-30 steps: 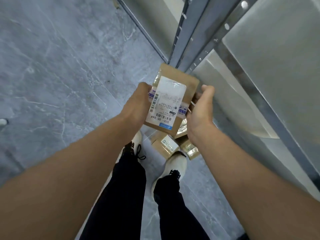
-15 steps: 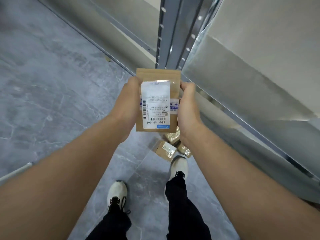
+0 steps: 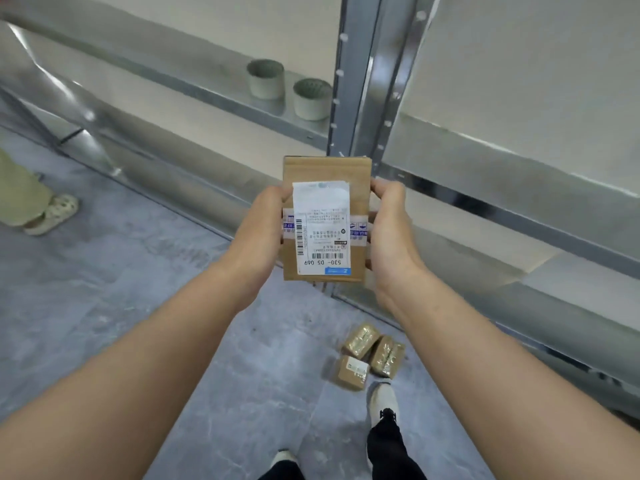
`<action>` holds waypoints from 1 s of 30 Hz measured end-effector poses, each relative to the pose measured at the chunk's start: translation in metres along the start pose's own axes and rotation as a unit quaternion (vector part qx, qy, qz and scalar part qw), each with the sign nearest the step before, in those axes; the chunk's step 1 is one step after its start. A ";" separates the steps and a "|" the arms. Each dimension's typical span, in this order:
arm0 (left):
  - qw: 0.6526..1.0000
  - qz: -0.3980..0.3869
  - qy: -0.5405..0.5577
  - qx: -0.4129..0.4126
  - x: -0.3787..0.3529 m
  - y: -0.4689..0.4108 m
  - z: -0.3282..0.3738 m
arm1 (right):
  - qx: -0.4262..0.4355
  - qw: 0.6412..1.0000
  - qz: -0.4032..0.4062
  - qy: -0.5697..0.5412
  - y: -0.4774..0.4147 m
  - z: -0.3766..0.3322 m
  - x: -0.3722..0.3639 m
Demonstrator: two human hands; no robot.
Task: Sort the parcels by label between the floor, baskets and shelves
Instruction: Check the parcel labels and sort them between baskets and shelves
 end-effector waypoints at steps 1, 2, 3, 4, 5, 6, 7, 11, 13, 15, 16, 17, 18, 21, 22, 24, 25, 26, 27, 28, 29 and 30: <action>1.000 -0.013 0.002 -0.014 0.003 0.005 0.019 | 0.012 1.000 0.011 -0.005 0.014 -0.016 0.001; 0.999 -0.021 0.007 -0.028 0.006 0.009 0.038 | 0.023 0.999 0.022 -0.011 0.028 -0.031 0.003; 0.999 -0.024 0.013 -0.039 0.011 0.015 0.057 | 0.036 0.999 0.031 -0.016 0.043 -0.047 0.003; 0.998 -0.024 0.014 -0.050 0.014 0.019 0.076 | 0.050 0.998 0.037 -0.020 0.057 -0.062 0.004; 0.998 -0.024 0.011 -0.062 0.018 0.025 0.096 | 0.064 0.997 0.041 -0.024 0.071 -0.076 0.005; 0.997 -0.019 0.006 -0.076 0.022 0.029 0.115 | 0.077 0.996 0.046 -0.024 0.086 -0.090 0.008; 0.996 -0.009 0.004 -0.091 0.025 0.034 0.134 | 0.091 0.994 0.051 -0.026 0.102 -0.104 0.011; 0.989 0.001 -0.002 -0.149 0.027 0.054 0.206 | 0.132 0.988 0.069 -0.043 0.161 -0.155 0.024; 0.985 -0.023 0.001 -0.174 0.017 0.068 0.241 | 0.139 0.986 0.082 -0.044 0.193 -0.178 0.034; 0.980 -0.029 0.005 -0.197 0.011 0.079 0.274 | 0.163 0.981 0.096 -0.033 0.221 -0.203 0.045; 0.976 -0.028 0.007 -0.214 0.007 0.086 0.294 | 0.180 0.977 0.108 -0.025 0.239 -0.219 0.054; 0.971 -0.033 0.007 -0.235 0.001 0.095 0.317 | 0.197 0.973 0.116 -0.018 0.258 -0.235 0.064; 0.967 -0.035 0.008 -0.253 -0.004 0.103 0.339 | 0.209 0.970 0.121 -0.018 0.275 -0.249 0.074; 0.949 -0.043 0.008 -0.311 -0.029 0.137 0.407 | 0.240 0.961 0.139 -0.010 0.328 -0.288 0.109; 0.942 -0.047 0.007 -0.333 -0.039 0.150 0.429 | 0.252 0.957 0.143 -0.008 0.344 -0.299 0.122; 0.927 -0.054 0.002 -0.370 -0.058 0.173 0.467 | 0.282 0.947 0.156 -0.007 0.376 -0.320 0.143; 0.920 -0.059 0.005 -0.389 -0.067 0.186 0.484 | 0.296 0.941 0.164 -0.010 0.391 -0.330 0.154; 0.913 -0.065 0.010 -0.403 -0.075 0.198 0.501 | 0.307 0.936 0.172 -0.011 0.405 -0.340 0.165; 0.909 -0.070 0.016 -0.412 -0.083 0.209 0.515 | 0.316 0.931 0.179 -0.012 0.420 -0.348 0.176; 0.905 -0.074 0.022 -0.418 -0.092 0.218 0.529 | 0.324 0.928 0.184 -0.012 0.435 -0.356 0.187; 0.903 -0.077 0.029 -0.422 -0.101 0.227 0.541 | 0.334 0.924 0.186 -0.009 0.450 -0.363 0.198; 0.901 -0.078 0.036 -0.425 -0.109 0.234 0.552 | 0.345 0.919 0.188 -0.003 0.464 -0.370 0.209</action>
Point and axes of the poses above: each hand's wrist, its own y-axis away from the middle knuckle, its own x-axis out of the back of the hand, z = x × y, the point moved 9 cm from there along -y, towards the middle knuckle, and after that the axes turned 10 degrees about -x, right-handed, at the moved point
